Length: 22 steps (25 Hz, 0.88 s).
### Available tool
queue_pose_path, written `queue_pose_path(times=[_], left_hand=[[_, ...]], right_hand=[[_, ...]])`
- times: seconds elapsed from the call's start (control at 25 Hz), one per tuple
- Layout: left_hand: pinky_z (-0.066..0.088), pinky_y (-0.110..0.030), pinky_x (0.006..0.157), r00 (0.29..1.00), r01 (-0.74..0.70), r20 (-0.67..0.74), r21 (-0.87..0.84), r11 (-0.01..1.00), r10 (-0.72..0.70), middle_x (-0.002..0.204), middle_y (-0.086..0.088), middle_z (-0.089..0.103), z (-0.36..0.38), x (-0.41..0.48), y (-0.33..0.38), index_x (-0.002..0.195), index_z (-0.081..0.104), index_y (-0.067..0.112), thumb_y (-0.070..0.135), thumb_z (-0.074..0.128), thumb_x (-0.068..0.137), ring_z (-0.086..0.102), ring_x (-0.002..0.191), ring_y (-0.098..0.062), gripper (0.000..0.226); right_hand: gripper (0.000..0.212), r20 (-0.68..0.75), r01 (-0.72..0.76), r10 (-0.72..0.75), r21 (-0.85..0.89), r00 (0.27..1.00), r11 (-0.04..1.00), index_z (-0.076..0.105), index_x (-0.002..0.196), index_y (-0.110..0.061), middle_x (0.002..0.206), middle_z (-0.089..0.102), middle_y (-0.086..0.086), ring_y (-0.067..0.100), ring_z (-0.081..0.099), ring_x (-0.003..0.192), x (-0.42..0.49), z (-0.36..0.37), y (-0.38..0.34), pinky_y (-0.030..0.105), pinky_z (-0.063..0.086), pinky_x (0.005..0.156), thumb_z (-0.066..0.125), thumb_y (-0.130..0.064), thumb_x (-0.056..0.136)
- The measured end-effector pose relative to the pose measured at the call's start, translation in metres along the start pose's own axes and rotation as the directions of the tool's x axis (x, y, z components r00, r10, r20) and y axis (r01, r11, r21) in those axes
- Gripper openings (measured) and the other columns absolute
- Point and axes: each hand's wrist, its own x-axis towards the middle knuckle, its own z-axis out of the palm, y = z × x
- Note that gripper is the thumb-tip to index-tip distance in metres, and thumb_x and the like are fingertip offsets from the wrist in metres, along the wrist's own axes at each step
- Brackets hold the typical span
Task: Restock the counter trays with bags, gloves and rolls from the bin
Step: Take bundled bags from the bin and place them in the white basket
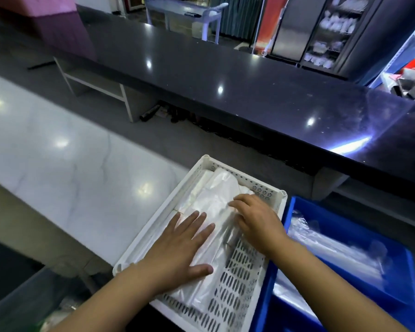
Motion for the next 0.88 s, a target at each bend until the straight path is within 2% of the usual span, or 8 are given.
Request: queue_pose_path(times=[0.16, 0.24, 0.32, 0.52, 0.64, 0.72, 0.8, 0.88], left_hand=[[-0.019, -0.031, 0.112, 0.984, 0.164, 0.079, -0.044, 0.986, -0.160, 0.147, 0.009, -0.031, 0.007, -0.023, 0.005, 0.144, -0.016, 0.032, 0.063, 0.040, 0.083, -0.032, 0.134, -0.008, 0.089], [-0.021, -0.030, 0.109, 0.976, 0.178, 0.131, -0.028, 0.984, -0.173, 0.145, 0.006, -0.034, 0.008, -0.030, 0.005, 0.143, -0.019, 0.030, 0.060, 0.039, 0.085, -0.035, 0.132, -0.009, 0.087], [-0.022, -0.029, 0.107, 0.969, 0.172, 0.185, -0.023, 0.985, -0.164, 0.145, 0.004, -0.035, 0.005, -0.036, 0.004, 0.144, -0.018, 0.029, 0.056, 0.039, 0.087, -0.035, 0.130, -0.008, 0.085], [-0.012, -0.032, 0.113, 0.934, 0.208, 0.307, -0.054, 0.977, -0.182, 0.154, -0.004, -0.025, -0.008, -0.064, 0.007, 0.146, -0.010, 0.029, 0.053, 0.034, 0.091, -0.023, 0.141, -0.015, 0.075], [-0.004, -0.038, 0.117, 0.938, 0.204, 0.293, -0.038, 0.978, -0.184, 0.158, -0.009, -0.007, -0.015, -0.087, 0.012, 0.148, 0.005, 0.025, 0.053, 0.031, 0.092, -0.007, 0.145, -0.021, 0.067], [0.008, -0.042, 0.118, 0.961, 0.154, 0.233, -0.011, 0.988, -0.147, 0.155, -0.012, 0.021, -0.024, -0.102, 0.010, 0.142, 0.029, 0.021, 0.050, 0.027, 0.094, 0.018, 0.142, -0.025, 0.056], [0.027, -0.041, 0.110, 0.988, 0.118, 0.104, -0.060, 0.991, -0.111, 0.135, -0.004, 0.049, -0.038, -0.120, 0.002, 0.126, 0.048, 0.023, 0.045, 0.028, 0.096, 0.042, 0.125, -0.024, 0.043], [0.038, -0.036, 0.100, 0.987, 0.128, -0.072, -0.173, 0.977, -0.142, 0.124, 0.006, 0.058, -0.052, -0.149, -0.017, 0.122, 0.052, 0.029, 0.042, 0.036, 0.094, 0.049, 0.115, -0.017, 0.035]], right_hand=[[0.050, 0.259, 0.096, -0.101, 0.031, 0.961, 0.995, 0.025, 0.144, -0.023, 0.156, 0.019, 0.003, 0.021, 0.016, 0.143, 0.048, 0.027, -0.016, 0.035, 0.014, 0.116, 0.036, -0.035, 0.097], [0.056, 0.345, 0.159, -0.131, -0.052, 0.929, 0.986, 0.009, 0.147, -0.024, 0.159, 0.001, 0.002, 0.018, -0.004, 0.145, 0.063, 0.042, -0.017, 0.033, -0.004, 0.116, 0.024, -0.045, 0.097], [0.060, 0.349, 0.141, -0.103, -0.087, 0.931, 0.986, 0.000, 0.147, -0.025, 0.158, -0.007, -0.001, 0.015, -0.012, 0.144, 0.072, 0.050, -0.010, 0.031, -0.011, 0.113, 0.020, -0.049, 0.096], [0.064, 0.278, 0.060, -0.036, -0.077, 0.960, 0.995, -0.003, 0.147, -0.021, 0.159, -0.004, -0.003, 0.009, -0.009, 0.143, 0.081, 0.057, 0.004, 0.026, -0.009, 0.112, 0.017, -0.051, 0.095], [0.063, 0.268, 0.053, -0.029, -0.081, 0.963, 0.995, 0.000, 0.148, -0.017, 0.159, -0.001, 0.000, 0.011, -0.005, 0.144, 0.080, 0.055, 0.003, 0.026, -0.005, 0.114, 0.020, -0.048, 0.096], [0.062, 0.308, 0.040, -0.002, -0.117, 0.951, 0.992, 0.002, 0.148, -0.014, 0.159, 0.000, 0.004, 0.015, -0.003, 0.145, 0.080, 0.046, -0.006, 0.028, -0.003, 0.116, 0.023, -0.045, 0.097], [0.061, 0.303, -0.013, 0.056, -0.143, 0.951, 0.990, 0.011, 0.147, -0.010, 0.158, 0.009, 0.010, 0.022, 0.007, 0.145, 0.077, 0.031, -0.026, 0.033, 0.006, 0.118, 0.029, -0.040, 0.097], [0.054, 0.160, -0.019, 0.041, -0.139, 0.986, 0.990, 0.030, 0.141, -0.007, 0.150, 0.031, 0.015, 0.030, 0.029, 0.137, 0.068, 0.015, -0.062, 0.040, 0.023, 0.113, 0.043, -0.032, 0.095]])
